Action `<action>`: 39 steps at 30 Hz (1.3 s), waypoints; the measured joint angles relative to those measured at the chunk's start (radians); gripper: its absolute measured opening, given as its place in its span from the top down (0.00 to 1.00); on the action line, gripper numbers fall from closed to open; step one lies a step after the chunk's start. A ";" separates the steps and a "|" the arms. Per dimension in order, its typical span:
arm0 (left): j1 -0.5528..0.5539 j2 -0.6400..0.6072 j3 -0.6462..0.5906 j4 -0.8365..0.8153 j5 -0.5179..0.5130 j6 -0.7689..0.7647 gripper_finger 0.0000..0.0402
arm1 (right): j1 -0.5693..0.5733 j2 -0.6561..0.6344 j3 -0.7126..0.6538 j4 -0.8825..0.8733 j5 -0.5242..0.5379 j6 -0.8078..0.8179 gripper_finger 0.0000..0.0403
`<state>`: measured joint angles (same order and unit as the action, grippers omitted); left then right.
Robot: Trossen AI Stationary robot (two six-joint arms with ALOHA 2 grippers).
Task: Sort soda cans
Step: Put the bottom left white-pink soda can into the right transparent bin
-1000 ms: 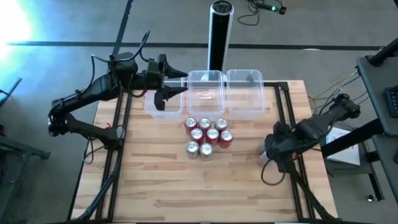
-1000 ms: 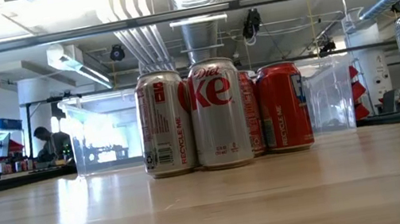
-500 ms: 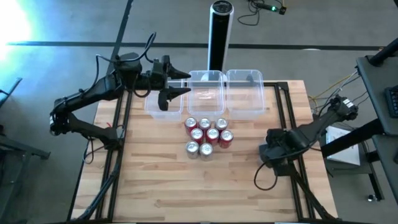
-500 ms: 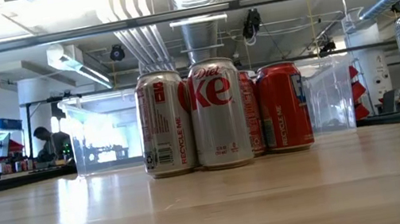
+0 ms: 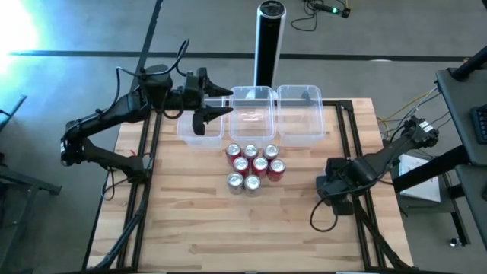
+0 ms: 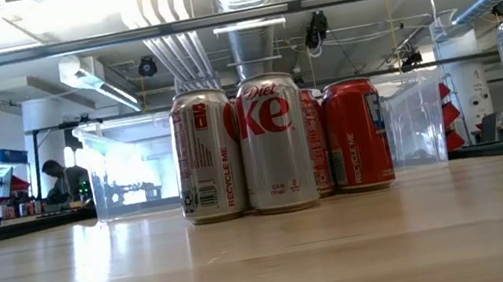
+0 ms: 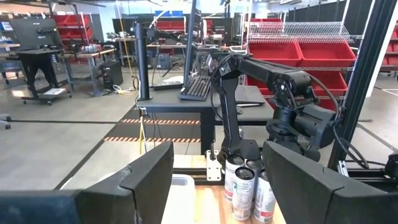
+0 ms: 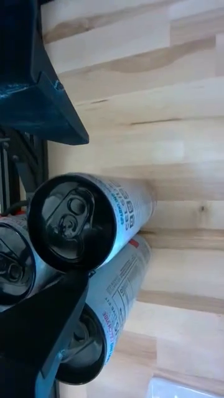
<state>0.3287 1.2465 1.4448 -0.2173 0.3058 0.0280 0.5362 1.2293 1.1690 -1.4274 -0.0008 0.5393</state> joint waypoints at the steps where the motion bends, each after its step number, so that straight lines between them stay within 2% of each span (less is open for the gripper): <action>1: 0.000 0.000 0.000 0.000 0.000 -0.001 0.42 | 0.000 0.000 0.004 0.000 -0.002 0.000 0.10; 12: 0.000 0.000 0.000 0.000 -0.001 -0.003 0.42 | 0.000 0.002 0.033 -0.001 -0.001 -0.002 0.10; 24: 0.000 0.006 0.000 -0.002 -0.003 -0.003 0.42 | -0.001 0.003 -0.048 0.004 -0.009 0.071 0.10; 39: 0.000 0.007 0.000 -0.018 -0.003 -0.011 0.42 | 0.000 0.002 -0.167 0.139 -0.026 0.178 0.10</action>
<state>0.3288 1.2533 1.4448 -0.2350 0.3027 0.0170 0.5362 1.2308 1.0015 -1.2884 -0.0273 0.7169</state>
